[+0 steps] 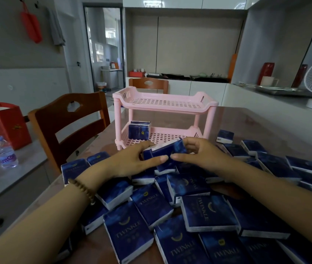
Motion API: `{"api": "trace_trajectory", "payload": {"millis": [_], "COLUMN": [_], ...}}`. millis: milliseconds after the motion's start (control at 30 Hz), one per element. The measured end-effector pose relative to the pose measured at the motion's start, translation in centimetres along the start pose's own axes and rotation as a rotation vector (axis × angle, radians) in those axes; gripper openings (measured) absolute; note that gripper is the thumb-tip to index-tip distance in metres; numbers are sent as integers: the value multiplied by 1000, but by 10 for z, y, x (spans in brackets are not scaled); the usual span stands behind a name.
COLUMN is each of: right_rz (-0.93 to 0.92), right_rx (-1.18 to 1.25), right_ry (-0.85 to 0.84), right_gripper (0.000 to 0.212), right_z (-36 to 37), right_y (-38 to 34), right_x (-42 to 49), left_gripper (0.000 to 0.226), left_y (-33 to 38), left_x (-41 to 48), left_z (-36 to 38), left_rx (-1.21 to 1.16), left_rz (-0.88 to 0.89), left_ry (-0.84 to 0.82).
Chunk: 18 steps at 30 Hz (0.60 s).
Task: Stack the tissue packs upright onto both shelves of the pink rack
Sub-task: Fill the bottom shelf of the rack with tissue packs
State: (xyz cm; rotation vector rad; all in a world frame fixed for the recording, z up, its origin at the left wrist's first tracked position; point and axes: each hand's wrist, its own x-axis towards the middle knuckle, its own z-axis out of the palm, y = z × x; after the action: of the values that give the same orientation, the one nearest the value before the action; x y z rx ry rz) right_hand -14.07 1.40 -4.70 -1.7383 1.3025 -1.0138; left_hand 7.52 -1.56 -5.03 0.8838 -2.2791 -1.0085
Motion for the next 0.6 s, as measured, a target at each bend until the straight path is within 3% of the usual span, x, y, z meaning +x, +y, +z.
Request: {"api": "trace_trajectory", "payload": {"millis": [100,233,367,600], "right_rz": [-73,-99,-80,-34], "right_rx": [-233,-140,-155,-75], "right_ry": [54,5,-117,-169], "right_gripper": [35,51,46,48], "right_z": [10,7,8,16], "right_y": [2,-8,-11,-3], "right_x": [-1,4,17,30], "left_gripper": [22,26,38,44], "left_y": [1,11,0,-17], "left_x": [0,3,9,8], "left_z": [-3,-21,-31,-34], "left_rx": [61,142,214,26], "left_rz": [56,97,-10,-154], "left_ry": [17,21,-13,-115]}}
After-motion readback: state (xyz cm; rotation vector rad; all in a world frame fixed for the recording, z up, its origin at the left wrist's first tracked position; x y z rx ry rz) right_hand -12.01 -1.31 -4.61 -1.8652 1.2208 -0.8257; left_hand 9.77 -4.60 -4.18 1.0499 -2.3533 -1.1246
